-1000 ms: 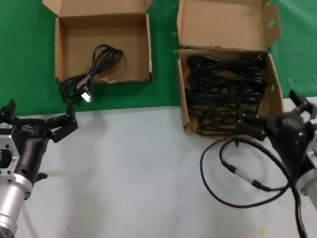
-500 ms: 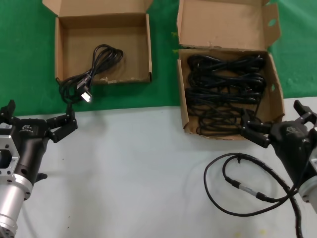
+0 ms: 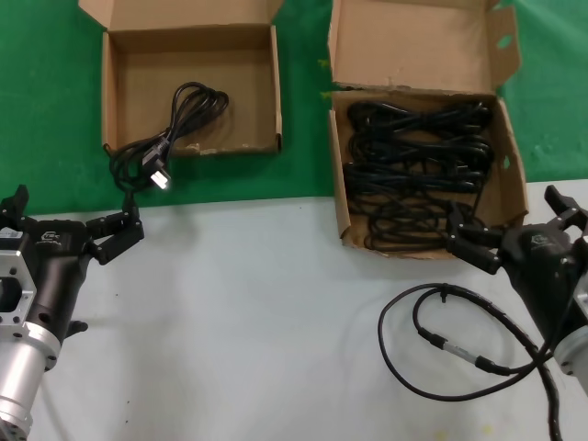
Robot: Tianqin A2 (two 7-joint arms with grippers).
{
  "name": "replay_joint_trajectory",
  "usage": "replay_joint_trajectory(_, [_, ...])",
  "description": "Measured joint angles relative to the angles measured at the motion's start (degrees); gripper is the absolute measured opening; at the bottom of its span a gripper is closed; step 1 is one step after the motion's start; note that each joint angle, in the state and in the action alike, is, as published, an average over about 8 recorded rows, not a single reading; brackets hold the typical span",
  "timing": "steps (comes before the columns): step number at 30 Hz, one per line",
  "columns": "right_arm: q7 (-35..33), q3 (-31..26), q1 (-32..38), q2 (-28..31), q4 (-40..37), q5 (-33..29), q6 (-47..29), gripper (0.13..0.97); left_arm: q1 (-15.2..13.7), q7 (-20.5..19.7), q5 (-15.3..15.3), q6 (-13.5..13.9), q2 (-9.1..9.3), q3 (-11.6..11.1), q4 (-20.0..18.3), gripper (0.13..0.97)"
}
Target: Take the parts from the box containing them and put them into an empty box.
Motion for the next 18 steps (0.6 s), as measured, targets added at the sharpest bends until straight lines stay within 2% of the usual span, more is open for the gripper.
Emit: replay_joint_trajectory(18, [0.0, 0.0, 0.0, 0.0, 0.0, 0.0, 0.0, 0.966, 0.0, 0.0, 0.0, 0.0, 0.0, 0.0, 0.0, 0.966])
